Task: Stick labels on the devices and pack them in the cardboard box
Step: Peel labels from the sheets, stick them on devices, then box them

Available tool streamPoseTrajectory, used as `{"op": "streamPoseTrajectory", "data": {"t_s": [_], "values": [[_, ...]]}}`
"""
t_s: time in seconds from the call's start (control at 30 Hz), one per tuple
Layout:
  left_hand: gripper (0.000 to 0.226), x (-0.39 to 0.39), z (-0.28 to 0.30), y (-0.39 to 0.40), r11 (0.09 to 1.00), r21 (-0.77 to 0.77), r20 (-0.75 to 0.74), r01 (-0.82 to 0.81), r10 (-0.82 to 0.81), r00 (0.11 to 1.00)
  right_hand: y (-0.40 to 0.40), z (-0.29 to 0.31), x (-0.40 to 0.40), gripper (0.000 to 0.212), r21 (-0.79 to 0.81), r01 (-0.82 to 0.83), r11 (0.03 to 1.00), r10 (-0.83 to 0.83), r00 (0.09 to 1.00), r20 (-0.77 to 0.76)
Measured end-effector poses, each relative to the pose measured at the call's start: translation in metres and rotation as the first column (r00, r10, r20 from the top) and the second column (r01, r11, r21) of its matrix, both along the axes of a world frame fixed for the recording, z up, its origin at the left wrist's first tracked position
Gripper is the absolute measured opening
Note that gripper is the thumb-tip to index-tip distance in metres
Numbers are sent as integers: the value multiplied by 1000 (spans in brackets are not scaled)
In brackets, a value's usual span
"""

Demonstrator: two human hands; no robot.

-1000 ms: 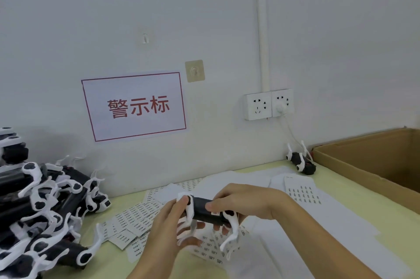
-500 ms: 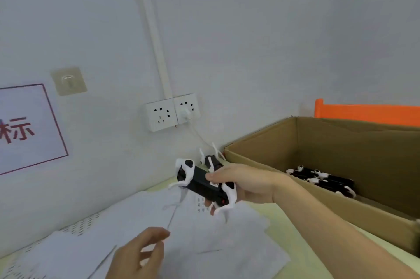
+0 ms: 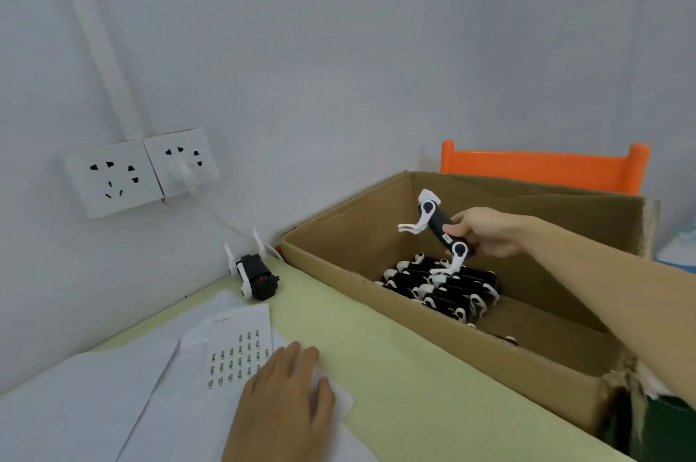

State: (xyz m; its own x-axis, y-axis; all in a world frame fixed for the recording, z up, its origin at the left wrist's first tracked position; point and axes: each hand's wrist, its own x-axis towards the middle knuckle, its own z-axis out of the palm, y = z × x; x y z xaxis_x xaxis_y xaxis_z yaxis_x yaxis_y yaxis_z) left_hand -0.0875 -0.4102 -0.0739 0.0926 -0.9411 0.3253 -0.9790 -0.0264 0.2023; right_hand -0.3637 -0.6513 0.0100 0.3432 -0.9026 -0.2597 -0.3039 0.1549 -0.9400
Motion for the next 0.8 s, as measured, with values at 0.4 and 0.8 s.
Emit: {"op": "streamPoseTrajectory", "data": {"t_s": [0.4,0.8], "values": [[50,-9,16,-10,994,106,165,-2,-15,986,-88,-105,-62,28,-85,176,981,-176,603,-778],[51,-4,6,-21,997,72,158,-33,21,987,-92,-186,-55,41,-125,-14,992,-120,171,-978]]}}
